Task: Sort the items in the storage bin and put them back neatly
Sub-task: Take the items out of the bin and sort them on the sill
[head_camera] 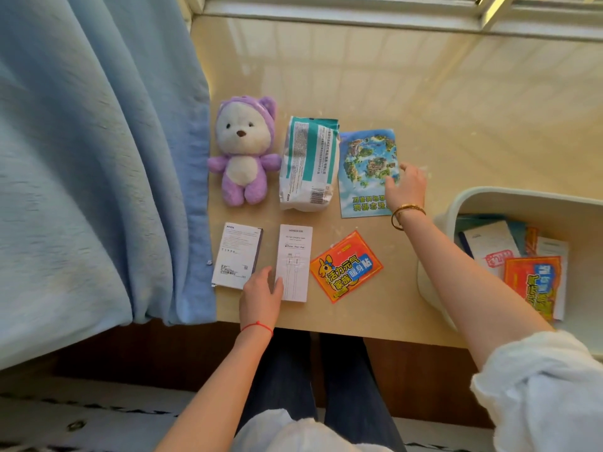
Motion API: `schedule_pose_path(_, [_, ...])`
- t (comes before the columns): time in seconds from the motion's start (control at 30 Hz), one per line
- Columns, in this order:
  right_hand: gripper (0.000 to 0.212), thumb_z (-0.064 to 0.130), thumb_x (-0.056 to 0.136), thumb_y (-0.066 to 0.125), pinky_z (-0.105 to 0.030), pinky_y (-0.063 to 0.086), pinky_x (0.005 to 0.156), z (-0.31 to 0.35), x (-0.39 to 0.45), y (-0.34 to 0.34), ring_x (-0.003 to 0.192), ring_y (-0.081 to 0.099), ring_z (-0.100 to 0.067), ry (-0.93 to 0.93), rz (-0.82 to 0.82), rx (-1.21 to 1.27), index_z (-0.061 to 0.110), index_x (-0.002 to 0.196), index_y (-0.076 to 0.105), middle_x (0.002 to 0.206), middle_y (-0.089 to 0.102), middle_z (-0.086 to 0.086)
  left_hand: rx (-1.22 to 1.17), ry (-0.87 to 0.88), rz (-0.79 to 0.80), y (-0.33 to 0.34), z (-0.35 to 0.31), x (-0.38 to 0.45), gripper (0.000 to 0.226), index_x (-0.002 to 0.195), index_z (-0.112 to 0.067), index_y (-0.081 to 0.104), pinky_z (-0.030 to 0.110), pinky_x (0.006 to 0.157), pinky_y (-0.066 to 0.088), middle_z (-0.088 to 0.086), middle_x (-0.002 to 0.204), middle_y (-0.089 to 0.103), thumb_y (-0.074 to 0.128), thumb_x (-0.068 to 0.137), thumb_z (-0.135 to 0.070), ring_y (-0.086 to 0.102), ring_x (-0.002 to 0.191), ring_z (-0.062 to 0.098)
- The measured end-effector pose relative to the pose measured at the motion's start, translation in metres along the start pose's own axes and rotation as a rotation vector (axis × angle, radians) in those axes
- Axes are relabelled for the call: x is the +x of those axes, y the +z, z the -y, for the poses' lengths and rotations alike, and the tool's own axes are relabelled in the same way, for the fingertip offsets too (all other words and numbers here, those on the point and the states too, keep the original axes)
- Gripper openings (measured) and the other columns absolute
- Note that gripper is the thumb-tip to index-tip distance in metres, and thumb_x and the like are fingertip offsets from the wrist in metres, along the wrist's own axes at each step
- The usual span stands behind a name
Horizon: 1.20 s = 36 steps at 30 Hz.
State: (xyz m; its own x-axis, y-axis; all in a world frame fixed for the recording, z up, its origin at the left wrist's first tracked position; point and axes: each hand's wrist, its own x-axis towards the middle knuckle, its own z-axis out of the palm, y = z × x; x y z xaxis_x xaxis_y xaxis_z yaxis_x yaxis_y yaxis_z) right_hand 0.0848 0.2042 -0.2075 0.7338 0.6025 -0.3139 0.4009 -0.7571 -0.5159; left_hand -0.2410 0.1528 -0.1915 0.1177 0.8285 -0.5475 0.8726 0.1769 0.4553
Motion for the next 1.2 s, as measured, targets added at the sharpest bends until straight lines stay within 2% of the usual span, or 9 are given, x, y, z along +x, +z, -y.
schedule_pose_path(0.23, [0.037,0.016,0.091,0.055,-0.036,0.036,0.100,0.014,-0.085,-0.050,0.116,0.047,-0.030,-0.319,-0.050,0.000,0.004,0.125,0.051,0.122,0.054,-0.014,0.072,0.181,-0.082,-0.048,-0.026,-0.020,0.036,0.127,-0.019,0.055,0.033,0.092,0.050,-0.001,0.120,0.061,0.055,0.093,-0.030,0.056,0.112,0.016])
schedule_pose_path(0.4, [0.035,0.013,0.088,0.059,-0.030,0.034,0.099,-0.001,-0.150,-0.094,0.113,0.050,-0.027,-0.428,-0.125,-0.007,0.007,0.122,0.054,0.118,0.058,-0.010,0.101,0.350,-0.145,-0.078,-0.055,-0.039,0.031,0.121,-0.019,0.059,0.037,0.092,0.050,-0.001,0.116,0.064,0.057,0.092,-0.030,0.057,0.111,0.019])
schedule_pose_path(0.7, [0.037,0.015,0.086,0.064,-0.030,0.037,0.099,-0.099,-0.203,-0.169,0.114,0.051,-0.025,-0.271,-0.207,-0.017,0.008,0.122,0.056,0.117,0.059,-0.008,0.095,0.633,-0.150,-0.069,-0.132,-0.075,0.027,0.116,-0.024,0.062,0.034,0.086,0.051,-0.005,0.112,0.065,0.061,0.089,-0.028,0.060,0.103,0.015])
schedule_pose_path(0.83, [0.042,0.019,0.087,0.063,-0.039,0.041,0.101,-0.159,-0.191,-0.199,0.117,0.049,-0.028,-0.129,-0.164,-0.034,0.007,0.126,0.052,0.122,0.056,-0.012,0.096,0.687,-0.121,-0.030,-0.180,-0.098,0.027,0.117,-0.024,0.060,0.025,0.084,0.049,-0.006,0.112,0.063,0.058,0.092,-0.031,0.058,0.100,0.008])
schedule_pose_path(0.93, [0.048,0.021,0.087,0.063,-0.041,0.039,0.101,-0.198,-0.172,-0.217,0.118,0.046,-0.030,0.013,-0.093,-0.044,0.005,0.130,0.048,0.126,0.052,-0.015,0.069,0.692,-0.105,0.007,-0.217,-0.116,0.027,0.117,-0.023,0.060,0.030,0.081,0.052,-0.005,0.109,0.064,0.058,0.091,-0.030,0.061,0.087,0.009])
schedule_pose_path(1.07, [0.056,0.023,0.083,0.068,-0.040,0.040,0.102,-0.238,-0.137,-0.224,0.118,0.046,-0.029,0.101,0.020,-0.018,0.006,0.132,0.045,0.127,0.050,-0.014,0.081,0.679,-0.102,0.066,-0.263,-0.124,0.026,0.117,-0.024,0.060,0.031,0.079,0.053,-0.005,0.108,0.065,0.057,0.092,-0.031,0.062,0.097,0.013])
schedule_pose_path(1.2, [0.064,0.027,0.079,0.072,-0.043,0.044,0.100,-0.258,-0.108,-0.216,0.118,0.048,-0.029,0.163,0.129,-0.020,0.006,0.131,0.041,0.129,0.043,-0.013,0.078,0.555,-0.054,0.122,-0.291,-0.118,0.028,0.118,-0.024,0.058,0.032,0.078,0.051,-0.005,0.110,0.063,0.055,0.092,-0.033,0.060,0.099,0.015])
